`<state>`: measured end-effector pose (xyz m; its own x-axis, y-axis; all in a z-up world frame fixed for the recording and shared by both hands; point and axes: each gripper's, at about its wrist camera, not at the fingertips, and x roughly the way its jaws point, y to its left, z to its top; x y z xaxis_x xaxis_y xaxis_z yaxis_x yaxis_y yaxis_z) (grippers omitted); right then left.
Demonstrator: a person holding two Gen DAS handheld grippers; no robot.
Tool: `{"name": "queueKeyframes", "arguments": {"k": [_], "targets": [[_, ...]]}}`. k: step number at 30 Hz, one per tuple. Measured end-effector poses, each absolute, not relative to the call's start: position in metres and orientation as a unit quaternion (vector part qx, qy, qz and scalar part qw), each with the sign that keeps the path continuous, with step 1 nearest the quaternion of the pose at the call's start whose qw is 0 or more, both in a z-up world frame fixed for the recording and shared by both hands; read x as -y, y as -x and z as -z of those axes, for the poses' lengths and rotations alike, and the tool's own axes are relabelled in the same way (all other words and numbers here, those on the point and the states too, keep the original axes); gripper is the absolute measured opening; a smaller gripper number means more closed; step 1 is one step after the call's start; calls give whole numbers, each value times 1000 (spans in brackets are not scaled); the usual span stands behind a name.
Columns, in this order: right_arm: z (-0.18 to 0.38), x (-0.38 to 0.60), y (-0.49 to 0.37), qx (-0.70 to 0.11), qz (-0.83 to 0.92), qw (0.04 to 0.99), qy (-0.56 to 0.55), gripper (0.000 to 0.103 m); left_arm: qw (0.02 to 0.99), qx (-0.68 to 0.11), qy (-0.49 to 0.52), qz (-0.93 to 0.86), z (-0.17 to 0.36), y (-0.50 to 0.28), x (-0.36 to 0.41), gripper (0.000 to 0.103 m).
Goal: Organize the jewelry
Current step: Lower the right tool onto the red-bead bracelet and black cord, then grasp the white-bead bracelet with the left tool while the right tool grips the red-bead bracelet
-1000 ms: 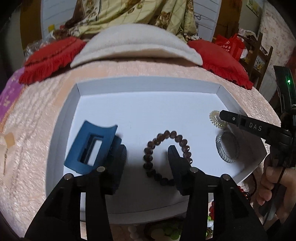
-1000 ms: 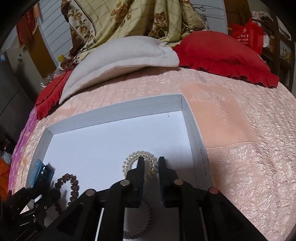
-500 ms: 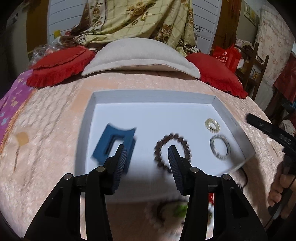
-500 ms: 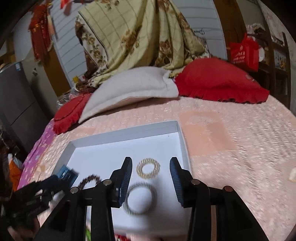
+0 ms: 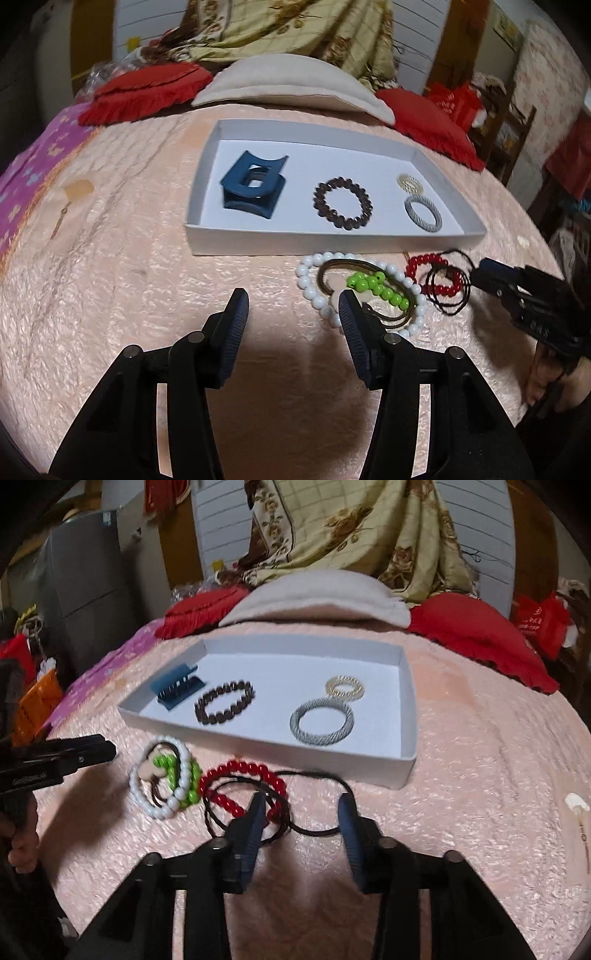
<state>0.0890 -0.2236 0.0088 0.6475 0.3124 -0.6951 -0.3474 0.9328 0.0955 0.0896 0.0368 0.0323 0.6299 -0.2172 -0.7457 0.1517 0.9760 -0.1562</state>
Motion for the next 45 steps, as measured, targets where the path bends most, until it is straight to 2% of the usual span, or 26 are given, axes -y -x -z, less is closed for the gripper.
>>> {"name": "queueKeyframes", "arguments": {"k": [3,8,11,13,18,21,32,38,40,41,45], "targets": [[-4,226,-94,-384,-188,904,14,24,898,-423,35,112,-28,-92,-32,50],[-2,219,-96,-386,-196,901,21,23,893,-431,31,125,-23,-93,-26,50],[1,215,-99,-396,-198,896,27,19,890,-437,37,127,-19,-95,-26,50],[2,215,-101,-400,-201,894,24,11,886,-442,45,132,-15,-97,-26,50],[1,212,-101,-397,-199,896,28,3,884,-440,47,151,-14,-98,-21,47],[-2,214,-100,-391,-195,899,21,2,880,-441,47,171,-15,-97,-17,34],[-26,223,-89,-354,-206,912,-13,2,879,-445,84,148,-12,-114,-30,34],[-27,226,-88,-354,-206,912,-19,2,888,-436,65,133,-11,-126,-23,34],[-27,228,-89,-354,-203,913,-21,2,888,-436,67,129,-11,-127,-25,21],[-27,228,-89,-354,-201,913,-22,2,887,-437,76,133,-11,-126,-28,10],[-25,233,-91,-360,-194,912,-31,2,883,-442,88,129,-11,-122,-35,7]]}}
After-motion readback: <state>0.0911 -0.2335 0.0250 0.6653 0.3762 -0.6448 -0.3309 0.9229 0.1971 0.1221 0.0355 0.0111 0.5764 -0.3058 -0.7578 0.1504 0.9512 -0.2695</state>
